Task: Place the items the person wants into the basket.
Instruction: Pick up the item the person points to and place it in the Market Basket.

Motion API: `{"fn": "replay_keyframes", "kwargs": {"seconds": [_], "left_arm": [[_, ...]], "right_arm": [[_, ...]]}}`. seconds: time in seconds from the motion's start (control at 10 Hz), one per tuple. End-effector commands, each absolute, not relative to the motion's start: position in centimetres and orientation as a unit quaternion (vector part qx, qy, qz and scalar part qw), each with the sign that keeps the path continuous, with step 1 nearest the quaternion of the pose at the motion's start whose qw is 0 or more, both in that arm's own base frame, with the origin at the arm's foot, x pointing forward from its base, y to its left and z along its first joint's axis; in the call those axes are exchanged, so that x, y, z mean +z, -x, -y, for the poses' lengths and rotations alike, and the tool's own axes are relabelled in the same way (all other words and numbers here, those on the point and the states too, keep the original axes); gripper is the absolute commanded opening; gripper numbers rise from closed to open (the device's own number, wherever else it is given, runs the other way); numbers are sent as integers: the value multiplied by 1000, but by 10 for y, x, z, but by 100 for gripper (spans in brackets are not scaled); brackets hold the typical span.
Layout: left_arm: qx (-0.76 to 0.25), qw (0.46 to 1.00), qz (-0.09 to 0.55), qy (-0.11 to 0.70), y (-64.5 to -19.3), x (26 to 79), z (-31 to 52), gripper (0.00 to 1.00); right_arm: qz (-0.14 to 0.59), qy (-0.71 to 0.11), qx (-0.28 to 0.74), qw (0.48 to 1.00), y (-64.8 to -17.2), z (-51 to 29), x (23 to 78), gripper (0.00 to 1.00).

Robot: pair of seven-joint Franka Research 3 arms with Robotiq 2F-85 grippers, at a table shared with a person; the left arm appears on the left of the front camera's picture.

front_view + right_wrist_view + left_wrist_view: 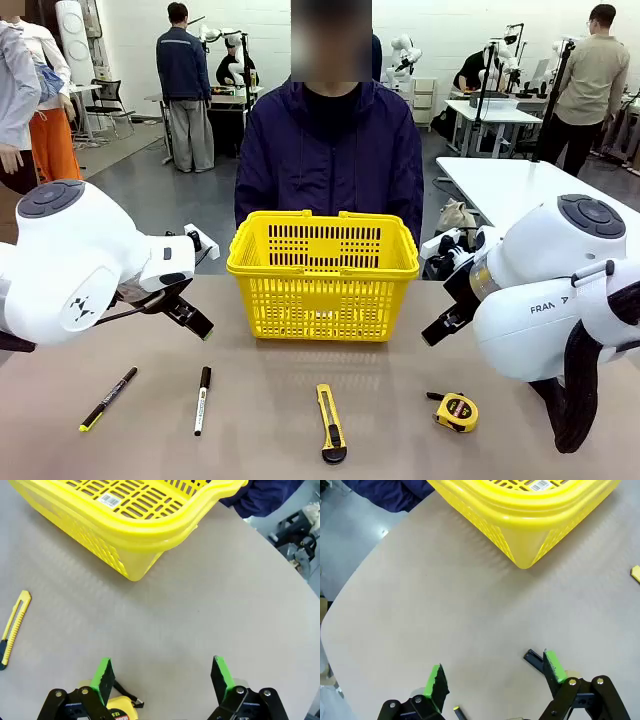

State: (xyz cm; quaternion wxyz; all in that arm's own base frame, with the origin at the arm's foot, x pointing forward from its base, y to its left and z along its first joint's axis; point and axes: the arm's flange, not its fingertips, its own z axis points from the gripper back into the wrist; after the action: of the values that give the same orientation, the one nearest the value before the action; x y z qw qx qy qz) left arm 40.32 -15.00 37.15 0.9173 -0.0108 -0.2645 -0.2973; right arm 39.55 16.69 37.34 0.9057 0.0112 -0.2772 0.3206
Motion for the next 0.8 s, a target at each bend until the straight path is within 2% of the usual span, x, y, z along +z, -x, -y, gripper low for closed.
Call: {"fn": "replay_keyframes", "kwargs": {"seconds": [0.0,0.7], "left_arm": [[-297,917,265,11,-403,371,150,100],[-297,917,265,11,-403,371,150,100]], "right_arm": [[277,-11,321,906,-395,-167,373,100],[277,-11,321,906,-395,-167,373,100]]}}
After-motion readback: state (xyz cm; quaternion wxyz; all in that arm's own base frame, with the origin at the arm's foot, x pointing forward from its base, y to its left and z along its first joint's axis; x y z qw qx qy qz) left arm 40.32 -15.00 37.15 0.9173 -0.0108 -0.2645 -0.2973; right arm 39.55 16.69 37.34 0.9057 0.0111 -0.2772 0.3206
